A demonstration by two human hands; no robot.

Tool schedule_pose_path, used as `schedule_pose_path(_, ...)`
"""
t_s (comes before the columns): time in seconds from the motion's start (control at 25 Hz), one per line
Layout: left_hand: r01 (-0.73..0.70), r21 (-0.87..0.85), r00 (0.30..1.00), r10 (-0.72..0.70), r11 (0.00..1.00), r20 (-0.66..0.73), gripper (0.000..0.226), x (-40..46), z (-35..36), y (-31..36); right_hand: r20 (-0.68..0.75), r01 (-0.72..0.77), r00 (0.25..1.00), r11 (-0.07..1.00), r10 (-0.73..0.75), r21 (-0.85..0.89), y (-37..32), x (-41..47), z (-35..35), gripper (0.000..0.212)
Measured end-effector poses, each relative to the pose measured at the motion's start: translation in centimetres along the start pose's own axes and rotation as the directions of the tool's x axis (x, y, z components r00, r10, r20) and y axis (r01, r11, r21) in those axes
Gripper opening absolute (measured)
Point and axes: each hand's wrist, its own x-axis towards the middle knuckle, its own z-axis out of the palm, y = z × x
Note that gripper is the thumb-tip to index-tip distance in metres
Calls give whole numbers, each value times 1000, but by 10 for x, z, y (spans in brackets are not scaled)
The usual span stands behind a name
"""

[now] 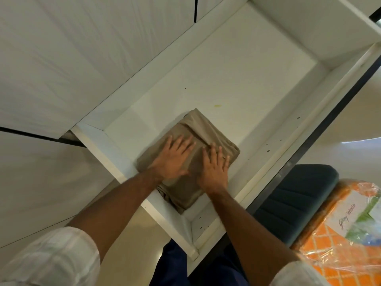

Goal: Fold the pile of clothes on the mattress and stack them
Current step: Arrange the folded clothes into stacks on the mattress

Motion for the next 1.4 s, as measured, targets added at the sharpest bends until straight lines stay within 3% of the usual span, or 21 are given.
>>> schedule_pose_path(0.08,-48,94,987,33,994,155,118,-6,11,9,285,102,956,991,-74,-87,15,17,-13,108)
schedule_pose_path(0.12,-18,91,982,1,996,188,115,-5,9,11,334,128,938,988,-93,-85,22,21,-22,105)
schedule_pose_path(0.2,31,19,992,-34,999,121,92,-1,-11,28,231,185,961,975,-153,-125,36,14,-43,93)
schedule_pose_path(0.28,29,-8,996,-30,1000,-83,70,9,-46,50,50,200,980,956,-194,-216,49,0,-69,85)
schedule_pose_path(0.44,-63,-54,920,37,997,-391,54,65,-131,126,-248,96,955,960,-163,-263,101,-40,-152,77)
schedule_pose_path(0.52,-158,-49,871,116,986,-476,49,102,-179,192,-385,-22,922,987,-42,-162,161,-72,-196,79)
schedule_pose_path(0.64,-403,35,784,364,915,-503,46,146,-228,319,-498,-205,850,979,172,-12,289,-143,-221,78)
schedule_pose_path(0.8,-639,41,719,616,768,-322,48,174,-210,503,-459,-444,740,869,493,218,454,-252,-173,77)
schedule_pose_path(0.92,-679,-148,733,674,719,-87,52,181,-145,638,-363,-616,611,711,703,339,570,-337,-99,75)
schedule_pose_path(1.04,-509,-452,750,635,733,184,66,180,-76,744,-297,-689,415,511,860,514,667,-404,-25,74)
schedule_pose_path(1.12,-211,-639,775,525,740,352,84,173,-39,790,-257,-660,289,386,922,644,717,-433,14,75)
schedule_pose_path(1.2,70,-731,771,428,679,472,106,177,0,832,-173,-586,191,253,966,770,765,-457,54,76)
schedule_pose_path(1.28,228,-788,786,369,572,495,125,190,30,860,-69,-487,152,136,986,863,799,-470,77,71)
schedule_pose_path(1.4,375,-846,823,285,380,492,129,200,52,898,-37,-390,172,102,984,915,833,-469,90,74)
